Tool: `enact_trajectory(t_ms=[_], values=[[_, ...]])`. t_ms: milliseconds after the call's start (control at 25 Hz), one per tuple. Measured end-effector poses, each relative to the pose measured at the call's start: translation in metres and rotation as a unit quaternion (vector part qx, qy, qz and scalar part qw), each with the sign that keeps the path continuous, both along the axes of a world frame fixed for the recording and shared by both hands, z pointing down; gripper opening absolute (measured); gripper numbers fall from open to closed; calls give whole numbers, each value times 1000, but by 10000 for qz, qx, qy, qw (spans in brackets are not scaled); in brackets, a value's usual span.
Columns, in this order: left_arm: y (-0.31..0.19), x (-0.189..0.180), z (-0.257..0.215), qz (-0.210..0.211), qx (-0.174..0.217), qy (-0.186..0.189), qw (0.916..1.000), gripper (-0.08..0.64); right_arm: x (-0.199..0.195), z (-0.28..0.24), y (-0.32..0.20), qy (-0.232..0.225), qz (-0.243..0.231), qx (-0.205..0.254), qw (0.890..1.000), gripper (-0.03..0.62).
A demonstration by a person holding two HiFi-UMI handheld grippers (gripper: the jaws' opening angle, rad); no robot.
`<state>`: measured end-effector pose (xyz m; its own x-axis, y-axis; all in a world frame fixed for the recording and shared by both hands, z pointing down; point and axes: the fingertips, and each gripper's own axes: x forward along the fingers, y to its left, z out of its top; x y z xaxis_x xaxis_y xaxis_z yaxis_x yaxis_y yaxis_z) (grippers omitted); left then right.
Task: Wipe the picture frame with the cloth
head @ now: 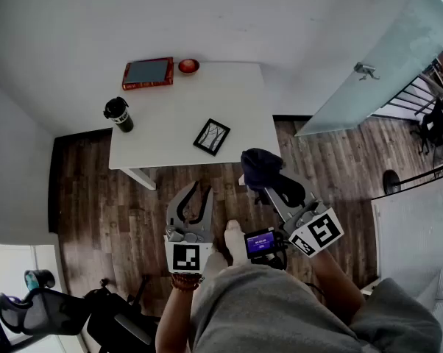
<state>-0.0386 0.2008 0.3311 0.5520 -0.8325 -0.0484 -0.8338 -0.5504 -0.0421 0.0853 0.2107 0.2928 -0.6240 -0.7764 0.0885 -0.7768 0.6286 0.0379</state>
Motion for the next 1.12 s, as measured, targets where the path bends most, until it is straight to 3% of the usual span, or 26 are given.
enact_trajectory(t_ms=[280,360,640,880,1120], values=[[-22,0,13,8,-108,-155,9998,123,-5,10,-23,-227,-427,-197,9986,107],[-28,4,23,67,-198,-255,9995,157,-3,20,-33,-155,-489,-290,9983,109],[-86,15,81,150,-899,-771,9929,256,17,64,-123,-138,-489,-923,9944,110],[-143,37,135,480,-1372,-1114,9831,310,39,104,-210,-150,-710,-1449,9868,107],[-191,52,200,607,-1928,-1669,9650,347,51,157,-298,-59,-885,-1926,9773,109]])
